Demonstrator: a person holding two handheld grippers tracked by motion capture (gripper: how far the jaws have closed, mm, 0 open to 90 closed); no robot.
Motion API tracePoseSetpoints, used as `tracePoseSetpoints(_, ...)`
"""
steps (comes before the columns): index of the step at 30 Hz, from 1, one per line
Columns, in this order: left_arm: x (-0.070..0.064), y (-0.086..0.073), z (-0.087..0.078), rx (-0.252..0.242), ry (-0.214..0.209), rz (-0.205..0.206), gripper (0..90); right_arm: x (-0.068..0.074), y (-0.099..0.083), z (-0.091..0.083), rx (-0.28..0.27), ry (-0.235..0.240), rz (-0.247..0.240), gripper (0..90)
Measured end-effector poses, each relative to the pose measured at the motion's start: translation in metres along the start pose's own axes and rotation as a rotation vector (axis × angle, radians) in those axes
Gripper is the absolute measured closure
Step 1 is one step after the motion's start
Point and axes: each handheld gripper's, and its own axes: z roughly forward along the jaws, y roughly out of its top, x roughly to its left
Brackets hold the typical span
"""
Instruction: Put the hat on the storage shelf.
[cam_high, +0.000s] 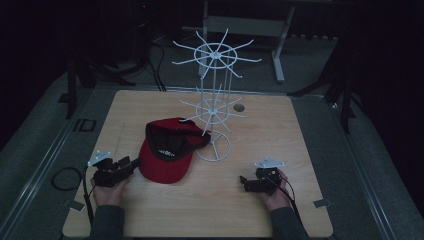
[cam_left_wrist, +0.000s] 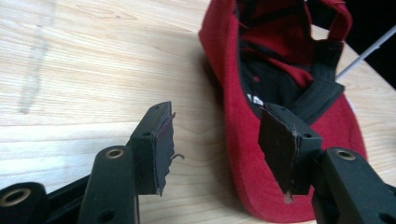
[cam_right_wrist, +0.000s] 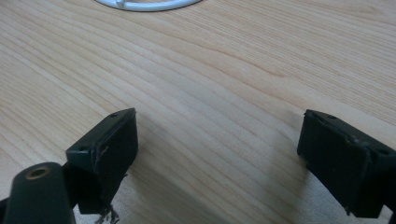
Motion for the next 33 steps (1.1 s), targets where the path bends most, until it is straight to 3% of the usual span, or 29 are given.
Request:
tracePoseSetpoints(5,0.001,0.0,0.001,0.0,0.0,-0.005,45.9,0.0,0.0,0.0,0.0,0.0,-0.001,12.1)
tracePoseSetpoints(7,0.003,0.0,0.003,0.011,-0.031,-0.02,45.9,0.0,0.0,0.0,0.0,0.0,-0.001,12.1)
tracePoseSetpoints(8,0.002,0.001,0.003,0.018,-0.027,-0.016,46.0,0.0,0.0,0.0,0.0,0.0,-0.001,12.1)
tracePoseSetpoints(12,-0.003,0.007,0.008,0.055,-0.012,0.056,46.2,0.0,0.0,0.0,0.001,0.0,0.0,12.1)
tracePoseSetpoints(14,-0.004,0.013,0.012,0.085,-0.025,0.077,46.3,0.0,0.0,0.0,0.0,0.001,-0.001,12.1)
tracePoseSetpoints(18,-0.006,0.024,0.02,0.143,-0.014,0.119,47.7,0.0,0.0,0.0,0.0,0.0,-0.001,12.1)
tracePoseSetpoints(22,-0.006,0.031,0.027,0.199,-0.007,0.129,52.3,0.0,0.0,0.0,0.0,0.0,-0.001,12.1)
tracePoseSetpoints(24,-0.007,0.029,0.029,0.218,-0.029,0.127,57.8,0.0,0.0,0.0,0.0,0.0,-0.001,12.1)
tracePoseSetpoints(29,-0.015,0.023,0.022,0.23,-0.026,0.149,74.5,0.0,0.0,0.0,0.0,0.0,-0.001,12.1)
tracePoseSetpoints(33,-0.021,0.016,0.016,0.23,-0.055,0.132,77.0,0.0,0.0,0.0,0.0,0.0,-0.001,12.1)
